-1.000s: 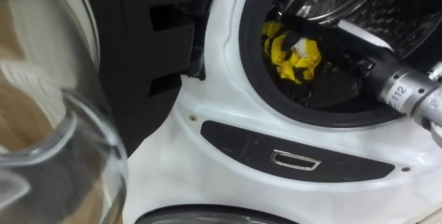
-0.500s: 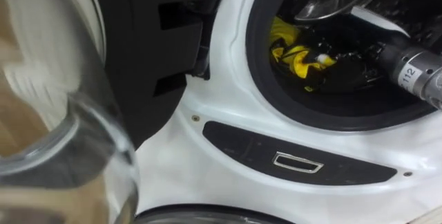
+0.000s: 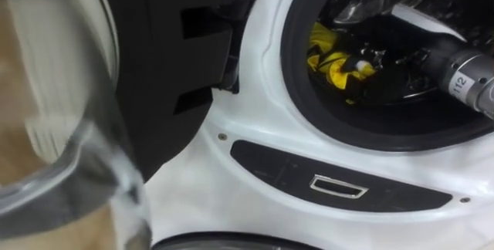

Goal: Pick clothes from washing machine

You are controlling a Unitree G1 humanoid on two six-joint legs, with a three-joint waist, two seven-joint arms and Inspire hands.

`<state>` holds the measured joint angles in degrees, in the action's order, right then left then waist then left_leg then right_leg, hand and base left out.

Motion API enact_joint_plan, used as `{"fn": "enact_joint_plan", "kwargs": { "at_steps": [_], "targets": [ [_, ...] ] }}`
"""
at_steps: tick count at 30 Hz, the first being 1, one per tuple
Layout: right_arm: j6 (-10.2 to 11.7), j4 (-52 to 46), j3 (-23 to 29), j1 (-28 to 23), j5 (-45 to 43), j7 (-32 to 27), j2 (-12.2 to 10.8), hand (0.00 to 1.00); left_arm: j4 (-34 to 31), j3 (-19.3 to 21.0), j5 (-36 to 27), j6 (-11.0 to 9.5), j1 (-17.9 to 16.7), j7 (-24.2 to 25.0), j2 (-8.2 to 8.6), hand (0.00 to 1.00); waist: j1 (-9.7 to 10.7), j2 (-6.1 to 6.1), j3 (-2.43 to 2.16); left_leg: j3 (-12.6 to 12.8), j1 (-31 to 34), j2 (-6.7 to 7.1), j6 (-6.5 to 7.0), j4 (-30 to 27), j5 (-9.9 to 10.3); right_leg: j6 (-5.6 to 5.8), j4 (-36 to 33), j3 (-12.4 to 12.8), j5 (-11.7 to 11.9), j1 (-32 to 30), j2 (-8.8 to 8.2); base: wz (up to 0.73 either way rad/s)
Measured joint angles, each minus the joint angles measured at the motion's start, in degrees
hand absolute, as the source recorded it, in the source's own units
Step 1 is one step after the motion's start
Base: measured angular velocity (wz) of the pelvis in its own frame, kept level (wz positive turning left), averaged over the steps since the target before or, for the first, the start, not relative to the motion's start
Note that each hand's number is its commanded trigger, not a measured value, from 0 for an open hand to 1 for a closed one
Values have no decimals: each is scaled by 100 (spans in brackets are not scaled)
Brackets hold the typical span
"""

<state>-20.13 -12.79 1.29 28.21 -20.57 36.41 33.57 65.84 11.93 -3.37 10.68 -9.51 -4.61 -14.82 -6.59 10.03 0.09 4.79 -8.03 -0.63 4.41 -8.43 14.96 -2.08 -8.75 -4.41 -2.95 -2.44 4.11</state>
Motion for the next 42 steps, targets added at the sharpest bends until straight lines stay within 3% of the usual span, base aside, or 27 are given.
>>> {"fn": "enact_joint_plan", "kwargs": {
  "at_steps": [8, 14, 20, 22, 25, 33, 42],
  "targets": [
    [0, -321, -7, -20, 28, -93, -1, 100, 363, -326, -168, -209, 14, -2, 13, 0, 14, -26, 8, 123, 40, 7, -1, -25, 0, -1, 2, 141, 1, -55, 6, -7],
    [12, -1037, 364, -525, 987, -617, -16, 100, 306, -304, -152, -277, -125, -14, 68, 0, 78, -194, -35, 172, 29, 0, -1, -31, -1, 0, 6, 205, 1, -56, -7, -2],
    [349, -1744, 695, -1514, 2444, -1029, -464, 100, 460, -324, -148, -386, -247, -53, 192, 0, 405, -385, -12, 387, -60, 4, -1, -15, 0, -2, -27, 368, 2, -53, 13, -16],
    [653, -1842, 748, -1870, 2852, -1075, -734, 100, 522, -315, -124, -397, -271, -57, 206, 0, 525, -428, 3, 454, -83, 3, -6, -13, 5, -8, -97, 451, 20, -81, 28, -16],
    [711, -1930, 969, -2263, 3425, -1117, -955, 100, 507, -305, -98, -430, -285, -65, 222, 0, 637, -483, -7, 515, -49, -11, 8, -5, 81, 3, -213, 491, 57, -195, 50, -9],
    [712, -1996, 1174, -2328, 4378, -1375, -1138, 100, 490, -271, -92, -482, -409, -122, 208, 0, 966, -581, -42, 804, 36, 21, 52, -99, 106, 29, -420, 571, 104, -390, 36, -17],
    [764, -1991, 1389, -2650, 4349, -1920, -1124, 100, 384, -315, -165, -658, -378, -135, 239, 0, 1135, -599, -54, 1102, 10, -16, 10, -76, 128, -27, -365, 834, 201, -459, 188, -20]
  ]
}}
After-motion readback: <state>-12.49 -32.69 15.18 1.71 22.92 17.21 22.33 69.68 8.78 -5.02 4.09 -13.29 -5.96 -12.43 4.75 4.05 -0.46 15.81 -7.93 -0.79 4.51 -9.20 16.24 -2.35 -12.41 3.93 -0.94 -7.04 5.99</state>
